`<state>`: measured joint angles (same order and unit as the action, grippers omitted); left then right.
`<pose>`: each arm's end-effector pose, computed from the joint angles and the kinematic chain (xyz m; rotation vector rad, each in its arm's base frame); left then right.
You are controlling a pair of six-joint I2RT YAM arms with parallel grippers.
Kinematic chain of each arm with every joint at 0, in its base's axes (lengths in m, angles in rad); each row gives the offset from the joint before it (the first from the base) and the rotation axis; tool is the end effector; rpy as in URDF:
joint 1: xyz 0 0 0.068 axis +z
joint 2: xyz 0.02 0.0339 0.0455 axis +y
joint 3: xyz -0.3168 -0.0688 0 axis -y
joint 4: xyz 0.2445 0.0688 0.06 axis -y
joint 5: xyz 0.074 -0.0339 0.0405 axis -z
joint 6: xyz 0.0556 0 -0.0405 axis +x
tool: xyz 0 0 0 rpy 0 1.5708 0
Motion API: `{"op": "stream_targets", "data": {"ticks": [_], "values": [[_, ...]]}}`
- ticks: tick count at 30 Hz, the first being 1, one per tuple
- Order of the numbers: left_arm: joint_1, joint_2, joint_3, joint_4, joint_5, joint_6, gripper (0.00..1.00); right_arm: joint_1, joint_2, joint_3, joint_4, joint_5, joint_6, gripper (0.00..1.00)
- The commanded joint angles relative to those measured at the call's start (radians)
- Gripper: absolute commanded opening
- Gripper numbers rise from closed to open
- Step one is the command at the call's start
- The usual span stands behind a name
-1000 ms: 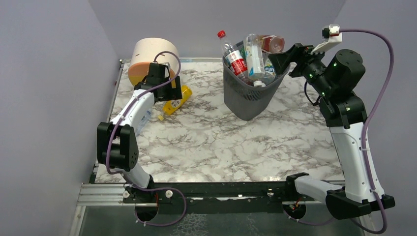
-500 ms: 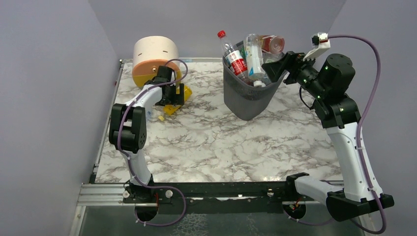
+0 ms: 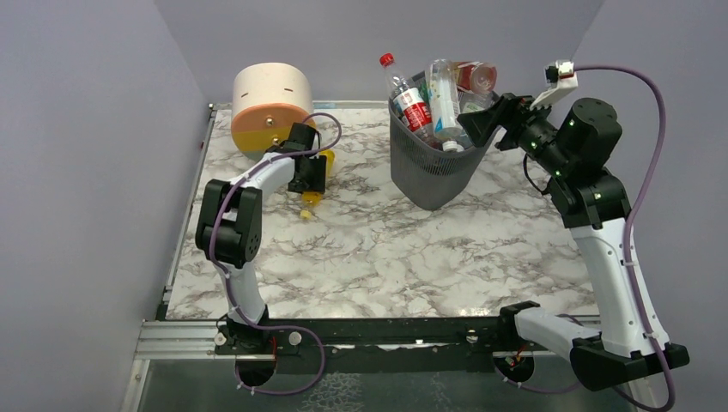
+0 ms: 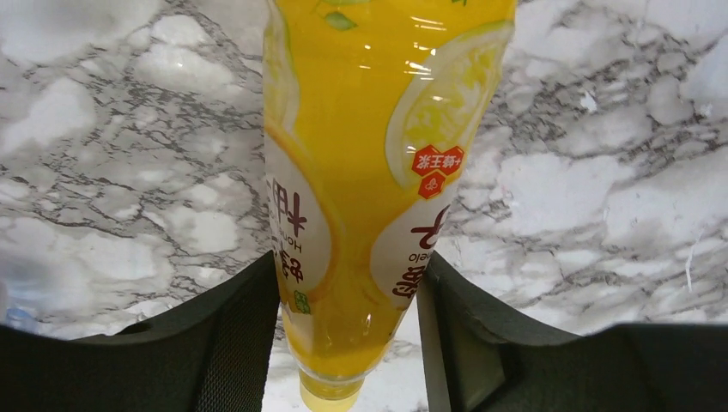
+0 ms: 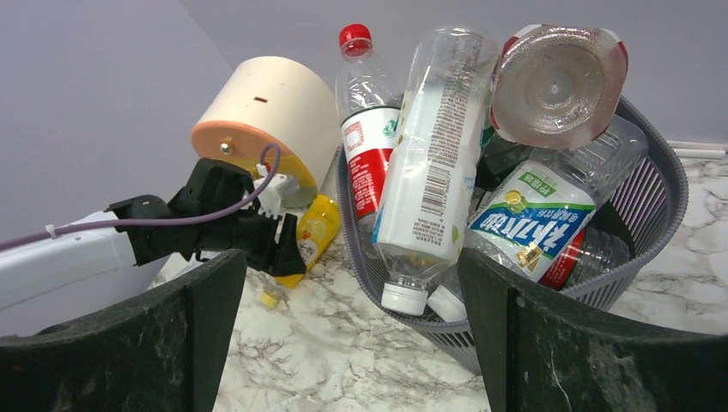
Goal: Put the plastic bottles in the bin
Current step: Pick up the plastic bottle at the center of the board.
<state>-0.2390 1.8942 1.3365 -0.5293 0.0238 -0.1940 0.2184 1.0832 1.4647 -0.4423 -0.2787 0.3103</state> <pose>0.4079 -0.1008 0.2207 0.0679 2.6680 -0.1725 0.1952 0.0590 0.5324 -0.1420 1.6608 0.6300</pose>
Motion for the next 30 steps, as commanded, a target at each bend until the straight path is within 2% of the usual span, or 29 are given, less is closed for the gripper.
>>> {"op": "stream_targets", "data": {"ticks": [1, 7, 18, 23, 30], "values": [[-0.021, -0.063, -0.042, -0.014, -0.007, -0.026, 0.5, -0.004, -0.03, -0.016, 0.018, -0.027, 0.004, 0.96], [-0.057, -0.202, -0.053, -0.03, 0.075, -0.047, 0.47, -0.004, -0.04, -0.02, 0.011, -0.066, 0.031, 0.95], [-0.168, -0.483, 0.012, -0.029, 0.533, -0.093, 0.49, -0.004, 0.005, -0.052, 0.025, -0.31, 0.155, 0.96], [-0.171, -0.559, 0.012, 0.012, 0.685, -0.127, 0.51, -0.005, 0.032, -0.088, 0.084, -0.43, 0.235, 0.96], [-0.176, -0.609, -0.016, 0.151, 0.866, -0.229, 0.52, -0.003, 0.05, -0.154, 0.219, -0.572, 0.331, 0.98]]}}
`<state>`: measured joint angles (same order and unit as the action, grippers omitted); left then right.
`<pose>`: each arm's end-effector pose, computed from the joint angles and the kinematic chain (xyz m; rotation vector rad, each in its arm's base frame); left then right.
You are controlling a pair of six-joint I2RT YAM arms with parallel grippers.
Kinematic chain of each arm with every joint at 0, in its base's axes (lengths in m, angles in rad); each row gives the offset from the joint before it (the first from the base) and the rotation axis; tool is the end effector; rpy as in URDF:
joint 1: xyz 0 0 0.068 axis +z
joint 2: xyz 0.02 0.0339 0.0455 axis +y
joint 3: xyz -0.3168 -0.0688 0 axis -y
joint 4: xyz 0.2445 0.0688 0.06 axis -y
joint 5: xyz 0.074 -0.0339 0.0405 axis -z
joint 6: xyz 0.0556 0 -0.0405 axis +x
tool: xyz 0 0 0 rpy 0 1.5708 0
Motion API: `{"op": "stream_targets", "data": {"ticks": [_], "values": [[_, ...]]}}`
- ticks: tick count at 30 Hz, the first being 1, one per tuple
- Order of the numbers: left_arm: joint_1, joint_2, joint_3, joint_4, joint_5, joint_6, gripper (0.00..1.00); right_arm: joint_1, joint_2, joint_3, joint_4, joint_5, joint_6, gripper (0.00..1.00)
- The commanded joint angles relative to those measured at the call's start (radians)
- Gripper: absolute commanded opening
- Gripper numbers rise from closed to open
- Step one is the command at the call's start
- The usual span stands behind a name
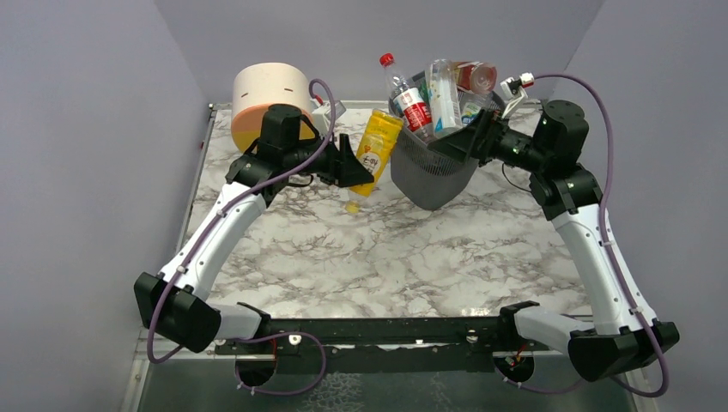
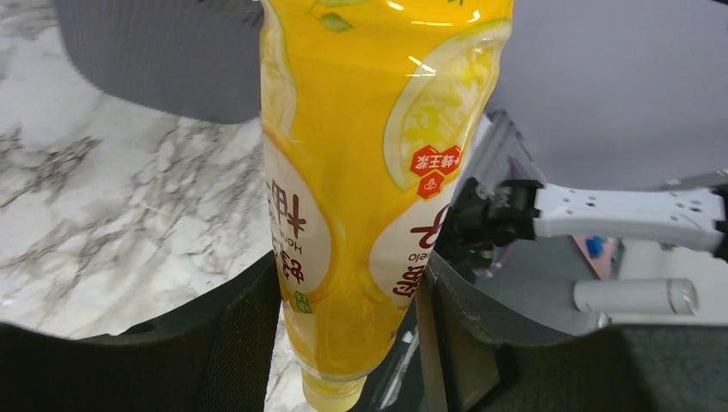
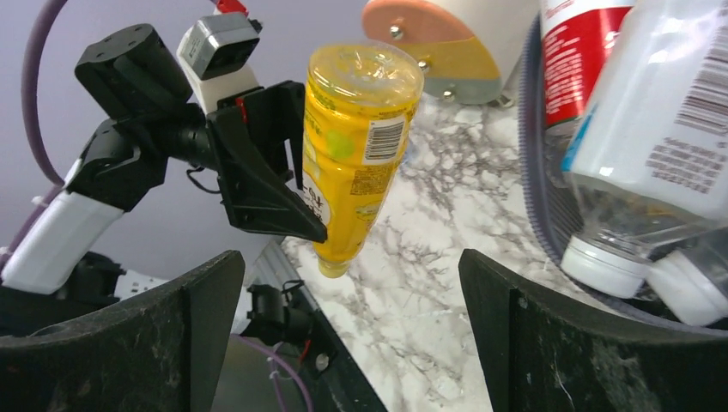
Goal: Put the plastic bottles in the bin
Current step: Pick up the plastic bottle at the center of the board, then place the plastic bottle in the trash bin.
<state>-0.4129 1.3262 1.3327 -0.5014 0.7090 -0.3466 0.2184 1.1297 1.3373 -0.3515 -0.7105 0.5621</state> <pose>0.2508 -0.1494 0.4273 0.5332 2.0840 -1.1867 0.2133 0.0845 0.4924 -0.2528 1.8091 1.1694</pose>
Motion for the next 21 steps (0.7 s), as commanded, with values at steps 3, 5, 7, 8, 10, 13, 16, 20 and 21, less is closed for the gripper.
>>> {"op": "stream_targets", "data": {"ticks": [3, 5, 7, 8, 10, 13, 16, 20, 21], "values": [[-0.005, -0.062, -0.042, 0.21, 0.236, -0.132, 0.53, -0.002, 0.002, -0.056, 0.177, -0.151, 0.102, 0.99], [-0.008, -0.072, -0.063, 0.264, 0.27, -0.171, 0.54, -0.002, 0.005, -0.072, 0.222, -0.163, 0.119, 1.0], [-0.009, -0.074, -0.078, 0.298, 0.29, -0.204, 0.55, 0.001, 0.007, -0.093, 0.279, -0.183, 0.157, 1.0], [-0.01, -0.073, -0.086, 0.312, 0.298, -0.214, 0.55, 0.004, 0.012, -0.098, 0.297, -0.188, 0.168, 1.0], [-0.015, -0.073, -0.099, 0.345, 0.308, -0.237, 0.55, 0.017, 0.024, -0.098, 0.319, -0.188, 0.177, 1.0], [-0.024, -0.074, -0.115, 0.387, 0.321, -0.266, 0.55, 0.042, 0.043, -0.092, 0.336, -0.168, 0.179, 1.0], [-0.035, -0.071, -0.13, 0.422, 0.328, -0.291, 0.56, 0.069, 0.072, -0.081, 0.368, -0.164, 0.191, 1.0], [-0.053, -0.068, -0.135, 0.45, 0.33, -0.31, 0.56, 0.107, 0.115, -0.052, 0.363, -0.129, 0.18, 1.0], [-0.058, -0.067, -0.136, 0.455, 0.33, -0.313, 0.56, 0.114, 0.122, -0.049, 0.369, -0.123, 0.18, 1.0]]}}
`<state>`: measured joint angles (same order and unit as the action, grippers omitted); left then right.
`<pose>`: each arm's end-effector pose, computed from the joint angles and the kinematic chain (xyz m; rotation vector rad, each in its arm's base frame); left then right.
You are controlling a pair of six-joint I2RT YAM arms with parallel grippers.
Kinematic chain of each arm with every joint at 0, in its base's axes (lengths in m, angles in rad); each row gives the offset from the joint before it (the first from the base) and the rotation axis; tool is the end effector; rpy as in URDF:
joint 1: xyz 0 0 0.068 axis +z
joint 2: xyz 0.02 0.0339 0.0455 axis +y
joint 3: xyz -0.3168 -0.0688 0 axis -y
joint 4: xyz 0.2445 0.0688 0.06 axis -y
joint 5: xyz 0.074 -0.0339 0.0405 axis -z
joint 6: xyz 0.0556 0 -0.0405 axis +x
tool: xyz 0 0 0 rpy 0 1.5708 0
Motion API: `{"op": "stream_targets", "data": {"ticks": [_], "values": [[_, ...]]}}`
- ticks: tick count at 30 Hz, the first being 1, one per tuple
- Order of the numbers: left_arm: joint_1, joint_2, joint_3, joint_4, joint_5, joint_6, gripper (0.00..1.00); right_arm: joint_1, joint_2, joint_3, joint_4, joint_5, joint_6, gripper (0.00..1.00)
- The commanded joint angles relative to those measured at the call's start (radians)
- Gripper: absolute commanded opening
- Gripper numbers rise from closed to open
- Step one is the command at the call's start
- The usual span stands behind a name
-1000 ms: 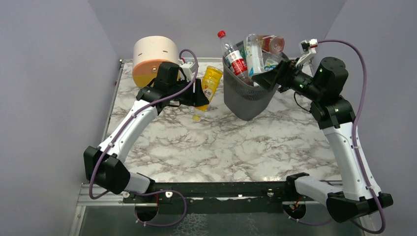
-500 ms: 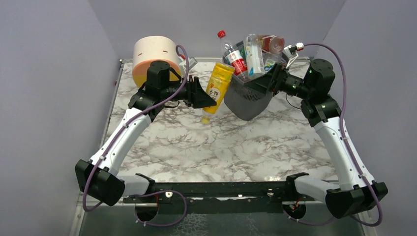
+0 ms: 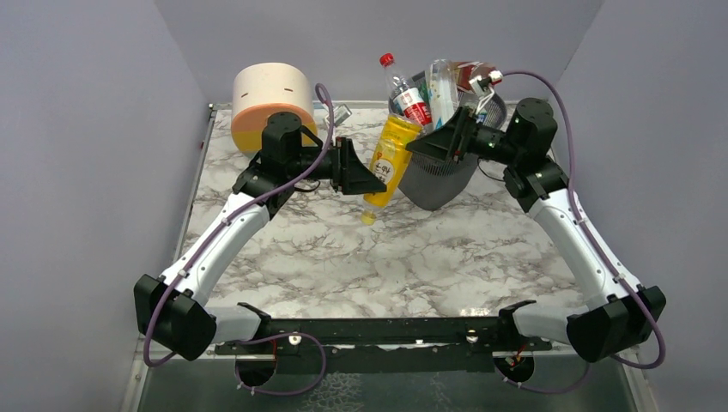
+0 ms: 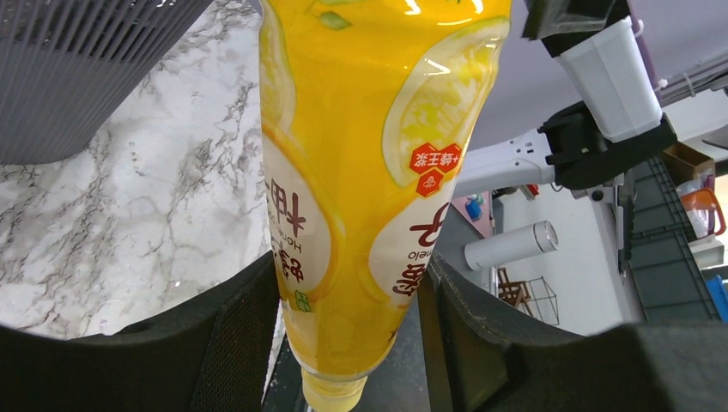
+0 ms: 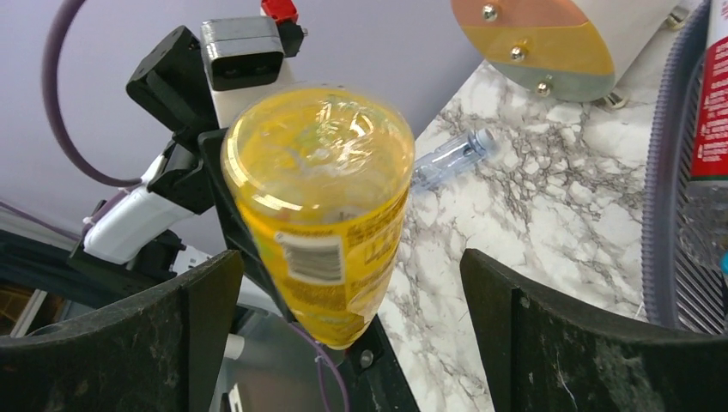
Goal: Put the plastic bottles in the bin
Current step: Place the plastic bottle in the trash bin.
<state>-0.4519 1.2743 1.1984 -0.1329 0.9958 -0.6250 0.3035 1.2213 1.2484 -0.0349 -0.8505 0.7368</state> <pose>0.2295 -0.1633 0.4362 0.6435 1.8887 -1.6109 0.2404 0.1191 0.4769 -0.3644 1.7465 1.4421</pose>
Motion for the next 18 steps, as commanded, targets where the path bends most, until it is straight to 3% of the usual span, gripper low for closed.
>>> {"op": "stream_targets", "data": {"ticks": [1, 15, 18], "values": [[-0.024, -0.014, -0.001, 0.09, 0.043, -0.037, 0.56, 0.034, 0.034, 0.039, 0.064, 0.021, 0.01, 1.0], [-0.074, 0.01, -0.022, 0.12, 0.051, -0.047, 0.56, 0.065, 0.083, 0.06, 0.169, 0.069, 0.051, 1.0], [-0.077, 0.019, -0.024, 0.123, 0.055, -0.045, 0.56, 0.068, 0.084, 0.062, 0.172, 0.074, 0.047, 0.86]]}}
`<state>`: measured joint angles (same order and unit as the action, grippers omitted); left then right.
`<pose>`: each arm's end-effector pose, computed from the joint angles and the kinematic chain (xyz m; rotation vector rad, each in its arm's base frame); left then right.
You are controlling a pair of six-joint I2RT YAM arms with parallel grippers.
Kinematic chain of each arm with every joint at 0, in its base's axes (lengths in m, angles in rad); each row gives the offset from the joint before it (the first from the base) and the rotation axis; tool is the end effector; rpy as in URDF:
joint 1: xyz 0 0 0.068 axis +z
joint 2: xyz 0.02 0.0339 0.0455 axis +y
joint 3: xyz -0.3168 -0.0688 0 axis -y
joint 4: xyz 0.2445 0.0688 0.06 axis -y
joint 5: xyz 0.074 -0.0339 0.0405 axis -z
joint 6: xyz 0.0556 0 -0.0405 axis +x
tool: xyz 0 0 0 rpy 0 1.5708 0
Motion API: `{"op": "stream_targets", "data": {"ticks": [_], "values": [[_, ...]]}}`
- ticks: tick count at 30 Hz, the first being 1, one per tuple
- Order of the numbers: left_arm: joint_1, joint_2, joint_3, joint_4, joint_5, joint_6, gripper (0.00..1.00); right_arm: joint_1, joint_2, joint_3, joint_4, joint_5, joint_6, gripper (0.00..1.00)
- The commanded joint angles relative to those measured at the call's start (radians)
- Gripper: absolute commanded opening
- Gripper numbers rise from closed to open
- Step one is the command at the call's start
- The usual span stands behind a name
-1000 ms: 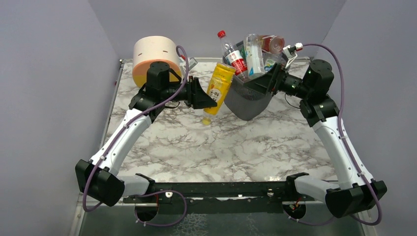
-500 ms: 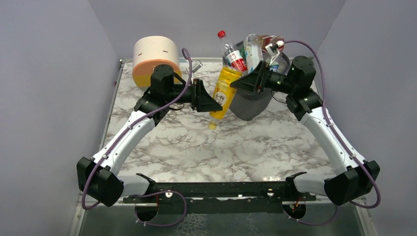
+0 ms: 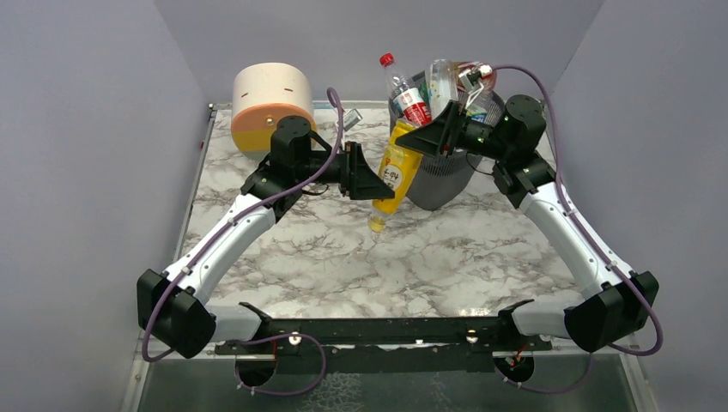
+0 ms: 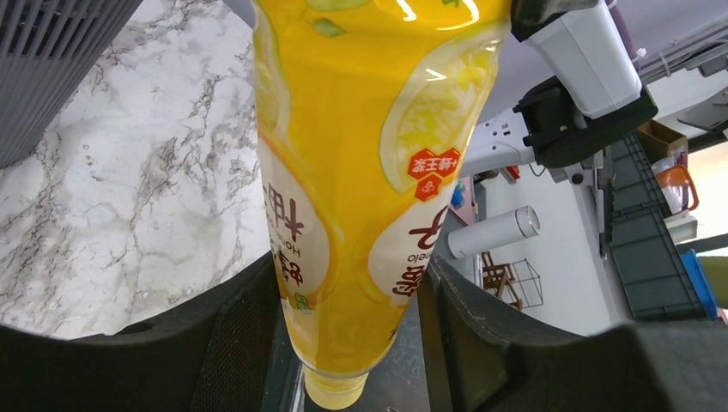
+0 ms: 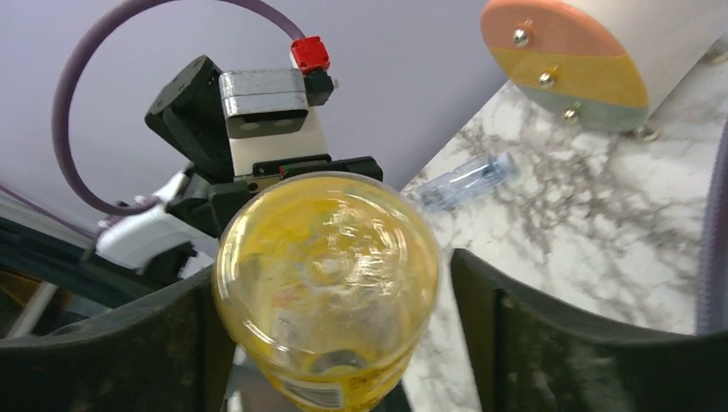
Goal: Put the plastic bottles in the bin
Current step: Place the plastic bottle in the trash bin.
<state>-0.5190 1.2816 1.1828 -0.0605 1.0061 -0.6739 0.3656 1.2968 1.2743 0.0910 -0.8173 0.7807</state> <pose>0.2210 -0.1803 0.4363 0.7032 1.8625 -1.6834 0.2581 0.1422 0.4806 -0.3895 1.6888 1.4852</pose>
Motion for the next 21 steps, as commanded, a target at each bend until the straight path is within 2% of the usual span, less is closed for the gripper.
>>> {"op": "stream_targets", "data": {"ticks": [1, 3, 5, 9, 10, 11, 12, 17, 21], "values": [[-0.01, 0.015, -0.008, 0.051, 0.045, 0.003, 0.57, 0.006, 0.008, 0.04, 0.038, 0.048, -0.006, 0.77], [-0.01, 0.018, -0.002, 0.051, 0.045, 0.002, 0.64, 0.006, -0.002, 0.052, 0.008, 0.067, -0.031, 0.57], [-0.01, 0.015, 0.016, 0.044, 0.043, 0.005, 0.71, 0.006, -0.021, 0.07, -0.045, 0.102, -0.073, 0.48], [-0.004, 0.026, 0.123, -0.073, 0.015, 0.076, 0.82, 0.006, -0.058, 0.132, -0.164, 0.188, -0.159, 0.46], [0.002, 0.029, 0.155, -0.108, 0.006, 0.093, 0.87, 0.005, -0.065, 0.149, -0.198, 0.213, -0.178, 0.46], [0.012, 0.03, 0.194, -0.138, 0.002, 0.105, 0.96, 0.005, -0.072, 0.17, -0.234, 0.24, -0.199, 0.46], [0.024, 0.029, 0.23, -0.161, -0.001, 0.112, 0.99, 0.006, -0.077, 0.196, -0.279, 0.273, -0.222, 0.46], [0.148, 0.014, 0.354, -0.248, 0.011, 0.119, 0.99, 0.005, -0.101, 0.311, -0.435, 0.467, -0.336, 0.46], [0.236, -0.009, 0.377, -0.262, 0.037, 0.103, 0.99, 0.006, -0.108, 0.435, -0.544, 0.651, -0.427, 0.46]]}}
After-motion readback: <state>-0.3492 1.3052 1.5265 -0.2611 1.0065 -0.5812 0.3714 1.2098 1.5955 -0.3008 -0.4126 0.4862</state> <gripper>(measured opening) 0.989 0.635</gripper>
